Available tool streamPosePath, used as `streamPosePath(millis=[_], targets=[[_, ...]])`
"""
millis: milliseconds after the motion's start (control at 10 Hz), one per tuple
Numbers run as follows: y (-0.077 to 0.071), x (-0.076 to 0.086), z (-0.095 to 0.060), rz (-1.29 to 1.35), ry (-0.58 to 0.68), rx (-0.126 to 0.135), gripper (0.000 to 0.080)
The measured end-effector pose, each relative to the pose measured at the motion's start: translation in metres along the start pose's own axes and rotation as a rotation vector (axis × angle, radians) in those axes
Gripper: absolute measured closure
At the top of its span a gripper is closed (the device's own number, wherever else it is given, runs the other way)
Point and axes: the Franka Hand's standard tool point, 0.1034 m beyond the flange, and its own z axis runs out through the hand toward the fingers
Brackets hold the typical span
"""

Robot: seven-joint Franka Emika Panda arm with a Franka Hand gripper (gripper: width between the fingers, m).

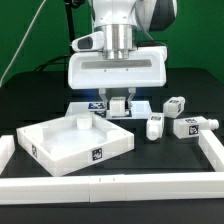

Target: Assemble one leg

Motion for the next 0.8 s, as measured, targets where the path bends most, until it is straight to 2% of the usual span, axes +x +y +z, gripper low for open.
streamPosePath(millis=[100,200,500,800], targets=[[-0.002,-0.001,0.001,-0.003,-0.003,0.001,0.0538],[-0.011,-0.004,0.002,-0.015,-0.008,0.012,0.0538],[-0.024,-0.029,0.024,-0.03,-0.029,0.021,0.0537],[-0.025,-0.03,0.025,-0.035,-0.039,0.022,0.0537]])
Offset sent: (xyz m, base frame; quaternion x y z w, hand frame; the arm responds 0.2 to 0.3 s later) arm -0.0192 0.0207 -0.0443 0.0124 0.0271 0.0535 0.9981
